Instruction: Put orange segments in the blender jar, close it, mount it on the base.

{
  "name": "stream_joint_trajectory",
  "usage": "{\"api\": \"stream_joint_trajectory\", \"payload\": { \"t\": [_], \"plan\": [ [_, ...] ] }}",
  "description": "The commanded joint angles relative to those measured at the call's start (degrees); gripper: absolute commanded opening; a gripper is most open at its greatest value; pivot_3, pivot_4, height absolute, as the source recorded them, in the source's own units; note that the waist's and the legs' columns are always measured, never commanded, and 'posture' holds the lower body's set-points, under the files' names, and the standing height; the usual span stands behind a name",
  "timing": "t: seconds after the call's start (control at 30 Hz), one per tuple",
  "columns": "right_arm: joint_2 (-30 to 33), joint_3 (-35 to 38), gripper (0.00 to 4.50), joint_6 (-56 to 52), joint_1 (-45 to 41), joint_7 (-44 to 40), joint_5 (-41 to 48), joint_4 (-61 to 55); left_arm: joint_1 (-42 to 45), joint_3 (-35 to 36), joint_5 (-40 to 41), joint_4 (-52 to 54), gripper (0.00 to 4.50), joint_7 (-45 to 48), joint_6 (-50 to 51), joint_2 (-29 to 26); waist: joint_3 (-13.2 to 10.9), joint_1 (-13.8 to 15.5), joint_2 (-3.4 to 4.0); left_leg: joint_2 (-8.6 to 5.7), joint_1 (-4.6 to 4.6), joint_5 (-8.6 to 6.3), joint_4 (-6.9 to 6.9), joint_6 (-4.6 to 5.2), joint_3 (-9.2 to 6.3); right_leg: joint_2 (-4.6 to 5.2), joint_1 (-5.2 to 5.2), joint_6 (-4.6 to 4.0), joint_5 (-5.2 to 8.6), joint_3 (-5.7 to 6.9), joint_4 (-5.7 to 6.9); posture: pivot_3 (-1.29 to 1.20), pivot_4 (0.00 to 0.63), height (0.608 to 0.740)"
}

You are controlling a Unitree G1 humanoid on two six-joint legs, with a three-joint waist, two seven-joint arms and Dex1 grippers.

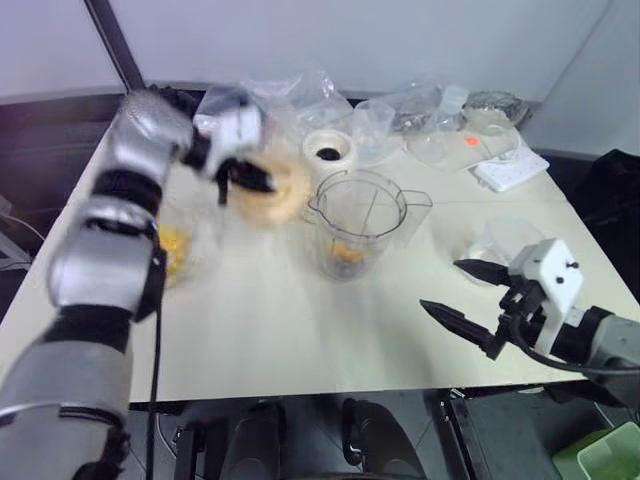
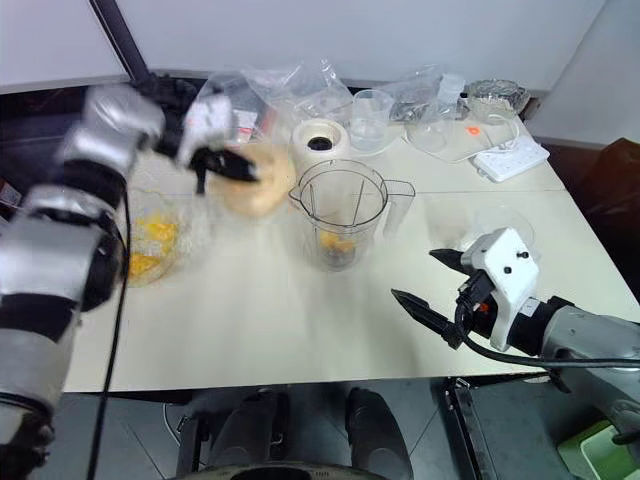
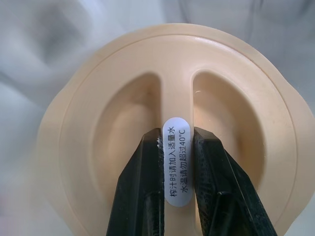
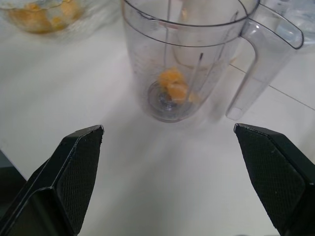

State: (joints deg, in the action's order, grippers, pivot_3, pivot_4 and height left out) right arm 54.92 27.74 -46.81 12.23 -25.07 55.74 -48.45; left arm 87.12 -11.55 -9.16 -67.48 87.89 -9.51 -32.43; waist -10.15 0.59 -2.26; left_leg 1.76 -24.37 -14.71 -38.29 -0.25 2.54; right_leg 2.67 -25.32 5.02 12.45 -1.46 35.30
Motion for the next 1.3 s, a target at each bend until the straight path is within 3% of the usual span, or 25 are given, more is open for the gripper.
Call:
{"api": "stream_joint_trajectory", "payload": {
  "t": [0.03,0.23,0.53,1.0,1.3],
  "plan": [
    [-0.8,-0.1,4.5,1.5,-1.6,-0.3,-1.2,-0.2,5.7,1.1,2.7,1.1,0.23,4.5,1.4,-1.3,0.0,0.0,0.04,0.0,0.0,-0.05,0.01,0.08,0.0,-0.01,-0.01,0.03,0.02,0.01,-0.01,0.0,0.15,0.74],
    [-1.8,0.2,4.5,2.0,-2.2,-0.4,-3.3,0.6,12.7,0.1,6.7,-0.9,0.23,4.6,5.4,0.0,0.0,0.1,0.01,0.02,0.03,-0.08,0.0,0.15,-0.11,-0.11,-0.03,0.08,0.12,0.05,0.14,0.0,0.15,0.74],
    [-2.6,-4.1,4.5,3.6,-9.3,1.2,-9.0,3.8,20.1,-5.4,2.9,-5.0,0.23,4.6,16.8,13.5,0.0,0.1,-0.01,0.0,-0.16,-0.22,-0.9,0.36,-0.02,0.02,0.19,-0.06,0.16,-0.07,0.16,0.0,0.15,0.74],
    [-10.6,-14.9,4.5,7.7,-13.2,5.5,-23.2,5.2,17.7,-10.8,-5.4,-7.4,0.23,3.8,15.5,23.6,-0.1,0.1,0.19,0.02,-0.16,-0.33,-0.85,0.55,-0.06,-0.16,-0.05,-0.04,0.18,-0.11,0.47,0.0,0.15,0.74],
    [-14.6,-14.5,4.5,7.3,-10.4,7.2,-26.2,2.2,15.1,-11.1,-8.7,-8.9,0.23,-2.0,16.3,26.4,-0.1,0.1,0.19,-0.03,-0.17,-0.33,-0.91,0.55,-0.02,-0.08,-0.04,0.0,0.19,-0.16,0.52,0.0,0.15,0.74]
  ]
}}
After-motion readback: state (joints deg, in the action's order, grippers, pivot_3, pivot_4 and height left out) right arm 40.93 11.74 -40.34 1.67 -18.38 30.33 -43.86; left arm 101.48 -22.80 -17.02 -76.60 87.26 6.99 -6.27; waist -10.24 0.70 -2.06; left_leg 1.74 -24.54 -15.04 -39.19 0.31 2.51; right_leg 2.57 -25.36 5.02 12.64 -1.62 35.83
